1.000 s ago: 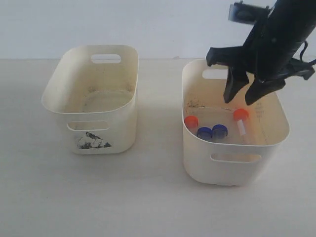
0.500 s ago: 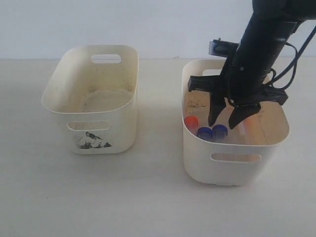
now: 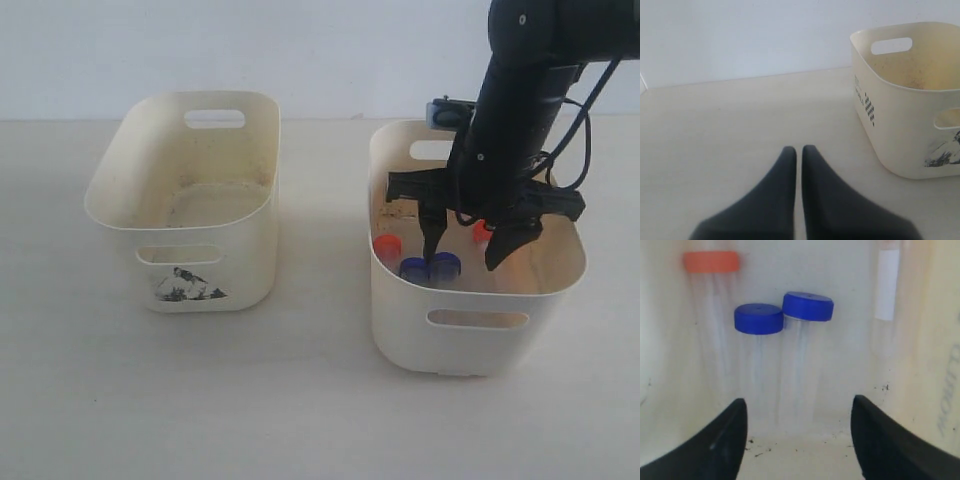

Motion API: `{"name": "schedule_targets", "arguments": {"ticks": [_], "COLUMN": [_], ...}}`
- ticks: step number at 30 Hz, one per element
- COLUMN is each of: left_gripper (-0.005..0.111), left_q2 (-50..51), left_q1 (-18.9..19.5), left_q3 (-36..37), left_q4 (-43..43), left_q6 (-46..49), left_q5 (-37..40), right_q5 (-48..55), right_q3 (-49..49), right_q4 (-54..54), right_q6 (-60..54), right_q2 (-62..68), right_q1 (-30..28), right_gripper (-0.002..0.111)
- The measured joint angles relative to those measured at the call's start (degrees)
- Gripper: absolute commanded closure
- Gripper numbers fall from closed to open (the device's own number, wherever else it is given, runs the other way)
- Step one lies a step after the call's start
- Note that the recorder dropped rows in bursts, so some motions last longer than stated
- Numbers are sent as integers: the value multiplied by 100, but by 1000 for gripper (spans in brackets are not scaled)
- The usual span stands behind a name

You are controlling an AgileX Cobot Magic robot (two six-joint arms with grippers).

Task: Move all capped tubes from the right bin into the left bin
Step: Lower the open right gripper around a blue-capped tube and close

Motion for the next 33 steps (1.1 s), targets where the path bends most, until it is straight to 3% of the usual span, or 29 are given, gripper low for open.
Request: {"name": "schedule_targets", "arguments": {"ticks": [4,33], "left_gripper": [102,102], "left_q2": [0,0], "left_q1": [0,0], "left_q3": [0,0], "left_q4": [0,0], "left_q6": [0,0], "left_q5": [0,0], "right_q5": [-96,-346], "right_q3": [0,0], "right_q4": [13,-64], "right_q6": [68,298], "right_q2": [99,762], "right_q1": [0,0], "right_gripper": [56,55]}}
